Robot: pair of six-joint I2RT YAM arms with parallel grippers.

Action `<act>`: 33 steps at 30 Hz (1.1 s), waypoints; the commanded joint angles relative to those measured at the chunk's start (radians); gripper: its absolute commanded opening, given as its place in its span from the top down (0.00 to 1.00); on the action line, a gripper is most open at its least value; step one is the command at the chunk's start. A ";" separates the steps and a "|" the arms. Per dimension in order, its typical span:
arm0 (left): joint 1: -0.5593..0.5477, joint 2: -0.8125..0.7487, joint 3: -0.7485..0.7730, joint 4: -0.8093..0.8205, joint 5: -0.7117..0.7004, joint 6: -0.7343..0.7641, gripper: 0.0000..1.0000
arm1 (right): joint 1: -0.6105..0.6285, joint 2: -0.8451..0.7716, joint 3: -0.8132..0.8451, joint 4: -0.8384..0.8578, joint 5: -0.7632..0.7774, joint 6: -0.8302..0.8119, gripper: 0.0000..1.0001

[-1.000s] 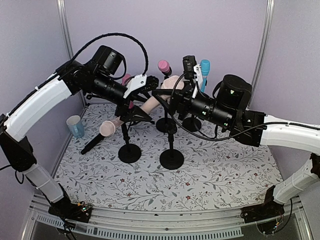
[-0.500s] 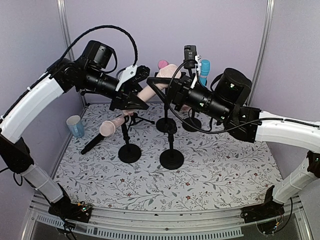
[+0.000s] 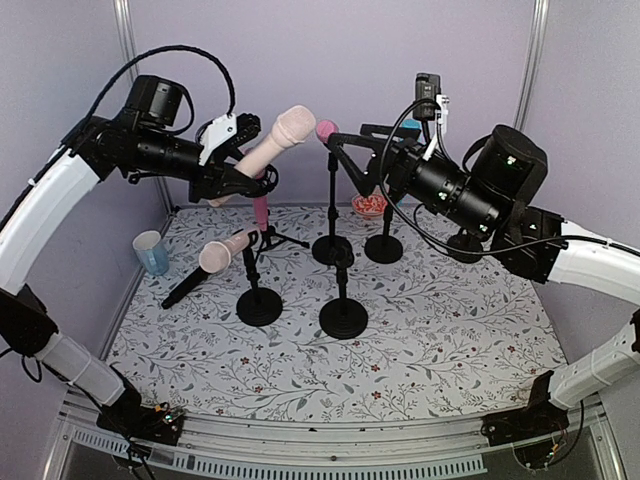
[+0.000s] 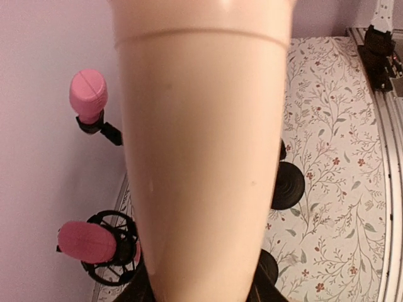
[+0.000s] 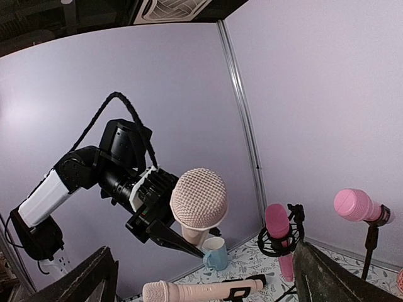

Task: Remove the microphone from the stand

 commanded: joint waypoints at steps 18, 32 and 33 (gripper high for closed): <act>0.645 -0.343 -0.781 0.114 -0.176 0.132 1.00 | -0.052 0.081 0.030 -0.473 0.215 0.024 0.01; 0.571 -0.164 -1.089 0.274 -0.309 0.023 0.87 | -0.052 0.138 -0.080 -0.476 0.152 0.007 0.01; 0.553 -0.152 -1.105 0.303 -0.328 0.007 0.87 | -0.053 0.145 -0.085 -0.476 0.150 0.007 0.01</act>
